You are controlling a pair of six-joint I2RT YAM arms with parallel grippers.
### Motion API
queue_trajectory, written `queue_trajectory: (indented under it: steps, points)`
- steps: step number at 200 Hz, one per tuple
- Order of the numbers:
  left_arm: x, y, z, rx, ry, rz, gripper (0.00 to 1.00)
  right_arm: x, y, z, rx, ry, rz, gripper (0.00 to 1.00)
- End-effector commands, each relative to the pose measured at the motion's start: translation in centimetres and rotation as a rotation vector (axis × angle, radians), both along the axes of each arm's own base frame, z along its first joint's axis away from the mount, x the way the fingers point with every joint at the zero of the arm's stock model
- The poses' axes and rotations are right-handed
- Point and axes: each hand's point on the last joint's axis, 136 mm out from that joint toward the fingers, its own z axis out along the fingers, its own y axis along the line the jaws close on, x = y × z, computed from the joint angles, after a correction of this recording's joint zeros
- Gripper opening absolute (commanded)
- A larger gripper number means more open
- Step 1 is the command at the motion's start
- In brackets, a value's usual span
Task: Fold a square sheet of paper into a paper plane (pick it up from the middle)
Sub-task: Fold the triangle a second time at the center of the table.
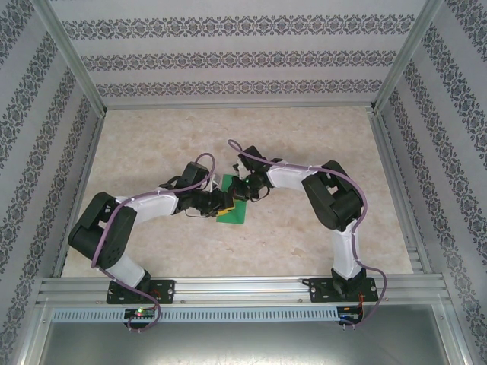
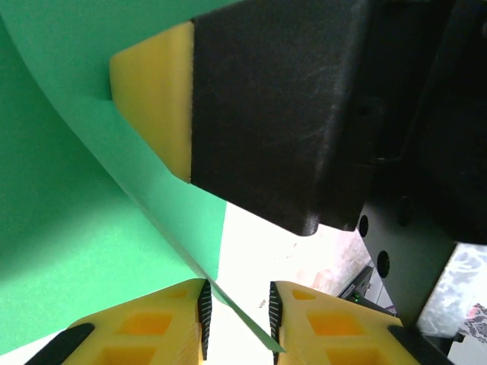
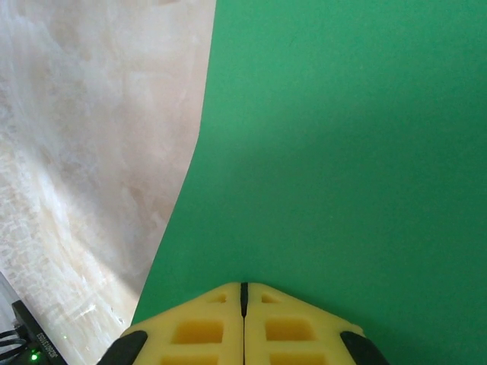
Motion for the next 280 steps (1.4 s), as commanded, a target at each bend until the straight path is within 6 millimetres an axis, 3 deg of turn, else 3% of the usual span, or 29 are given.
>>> queue_trajectory:
  steps: [1,41,63,99,125,157,214,251,280]
  points:
    - [0.9,-1.1,0.7,-0.02,-0.067,-0.039,0.32,0.4,0.2,0.4,0.039,0.034,-0.01,0.04]
    - [2.1,-1.8,0.9,-0.029,-0.109,-0.057,0.36,1.5,-1.5,2.9,0.122,0.001,-0.089,0.05]
    - [2.7,-2.2,1.2,-0.037,-0.12,-0.068,0.39,1.9,-2.9,3.8,0.157,-0.012,-0.145,0.11]
    - [3.3,-2.5,1.2,-0.04,-0.132,-0.072,0.49,1.9,-5.8,3.3,0.13,-0.016,-0.209,0.23]
    - [3.3,-2.4,0.6,-0.028,-0.12,-0.066,0.49,2.0,-7.0,3.5,0.156,-0.029,-0.235,0.28]
    - [3.3,-2.1,-0.1,-0.005,-0.103,-0.053,0.36,1.1,-5.8,4.4,0.255,-0.03,-0.159,0.34]
    - [3.1,-1.5,-0.9,0.031,-0.092,-0.033,0.23,-0.5,-5.0,4.6,0.363,-0.014,-0.118,0.42]
    - [3.0,-1.3,-1.2,0.038,-0.085,-0.027,0.2,-1.4,-4.2,4.5,0.433,0.012,-0.098,0.42]
    - [3.0,-1.3,-1.4,0.039,-0.079,-0.028,0.19,-1.8,-3.8,4.4,0.473,0.037,-0.091,0.35]
